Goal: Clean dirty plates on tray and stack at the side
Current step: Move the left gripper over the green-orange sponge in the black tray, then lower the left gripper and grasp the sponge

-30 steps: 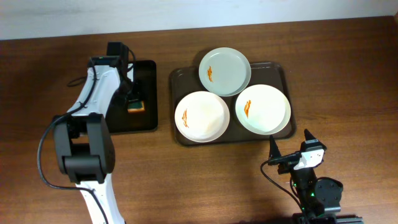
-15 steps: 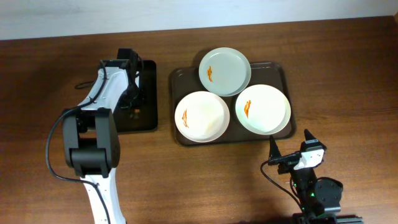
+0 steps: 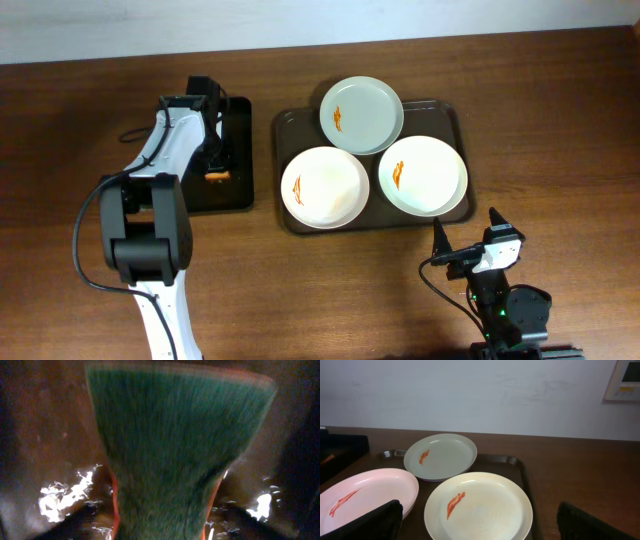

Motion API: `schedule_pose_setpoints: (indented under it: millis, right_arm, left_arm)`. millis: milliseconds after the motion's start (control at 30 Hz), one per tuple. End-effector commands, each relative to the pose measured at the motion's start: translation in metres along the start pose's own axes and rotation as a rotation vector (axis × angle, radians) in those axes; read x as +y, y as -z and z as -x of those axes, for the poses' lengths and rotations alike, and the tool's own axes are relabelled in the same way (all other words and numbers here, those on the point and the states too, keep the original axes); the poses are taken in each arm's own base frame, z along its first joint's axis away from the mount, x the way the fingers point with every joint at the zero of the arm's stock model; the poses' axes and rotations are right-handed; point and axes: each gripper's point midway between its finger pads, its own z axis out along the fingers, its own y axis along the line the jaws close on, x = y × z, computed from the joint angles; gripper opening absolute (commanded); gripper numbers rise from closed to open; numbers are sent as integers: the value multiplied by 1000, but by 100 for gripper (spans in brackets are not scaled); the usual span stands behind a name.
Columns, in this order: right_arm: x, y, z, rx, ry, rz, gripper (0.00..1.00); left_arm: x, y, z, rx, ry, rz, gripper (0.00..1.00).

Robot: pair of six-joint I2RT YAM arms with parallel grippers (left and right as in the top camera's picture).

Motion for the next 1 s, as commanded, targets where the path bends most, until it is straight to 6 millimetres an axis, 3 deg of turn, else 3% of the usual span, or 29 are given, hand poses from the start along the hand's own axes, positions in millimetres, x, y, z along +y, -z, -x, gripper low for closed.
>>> schedule_pose_setpoints:
  millis: [0, 67, 100, 200, 233, 267, 300, 333, 367, 400, 433, 467, 500, 533, 700, 733, 767, 800, 867, 900, 933, 967]
  right_arm:
    - [3, 0, -2, 3, 0, 16, 98]
    - [3, 0, -2, 4, 0, 16, 98]
    - [3, 0, -2, 4, 0, 15, 98]
    - [3, 0, -2, 4, 0, 16, 98]
    - [3, 0, -2, 4, 0, 16, 98]
    - [3, 0, -2, 4, 0, 16, 99]
    - [3, 0, -2, 4, 0, 16, 98]
    - [3, 0, -2, 4, 0, 16, 98]
    - [3, 0, -2, 4, 0, 16, 99]
    - [3, 0, -2, 4, 0, 16, 98]
    - [3, 0, -2, 3, 0, 16, 98]
    - [3, 0, -2, 4, 0, 16, 98]
    - [3, 0, -2, 4, 0, 16, 98]
    - [3, 0, -2, 4, 0, 16, 98]
    - [3, 0, -2, 4, 0, 16, 99]
    - [3, 0, -2, 4, 0, 16, 98]
    - [3, 0, -2, 4, 0, 16, 99]
    - [3, 0, -2, 3, 0, 16, 98]
    - [3, 0, -2, 4, 0, 16, 98]
    - [3, 0, -2, 4, 0, 16, 98]
    - [3, 0, -2, 4, 0, 16, 99]
    - [3, 0, -2, 4, 0, 16, 98]
  left_arm:
    - [6, -15, 6, -18, -9, 46, 79]
    - [6, -15, 8, -25, -9, 44, 24]
    - [6, -15, 7, -24, -9, 45, 2]
    - [6, -15, 6, -21, -9, 45, 0]
    - [6, -15, 7, -22, -9, 45, 9]
    - [6, -15, 7, -24, -9, 45, 37]
    - [6, -15, 7, -25, -8, 45, 100]
    - [6, -15, 7, -25, -9, 45, 66]
    - [6, -15, 7, -25, -8, 45, 11]
    - [6, -15, 8, -26, -8, 44, 0]
    - [6, -15, 9, -32, -8, 44, 0]
    - [5, -15, 10, -37, -7, 43, 13]
    - [5, -15, 12, -43, -7, 42, 74]
    - [5, -15, 14, -50, -6, 41, 100]
    - [2, -14, 30, -117, 0, 29, 98]
    - [2, -14, 33, -128, 0, 27, 64]
    - [2, -13, 33, -130, 0, 27, 22]
    - [2, -13, 33, -131, 1, 27, 0]
    - [2, -13, 33, -131, 1, 27, 0]
    - [2, -13, 33, -131, 1, 27, 8]
    - [2, -13, 33, -131, 1, 27, 57]
    - [2, -13, 33, -131, 1, 27, 86]
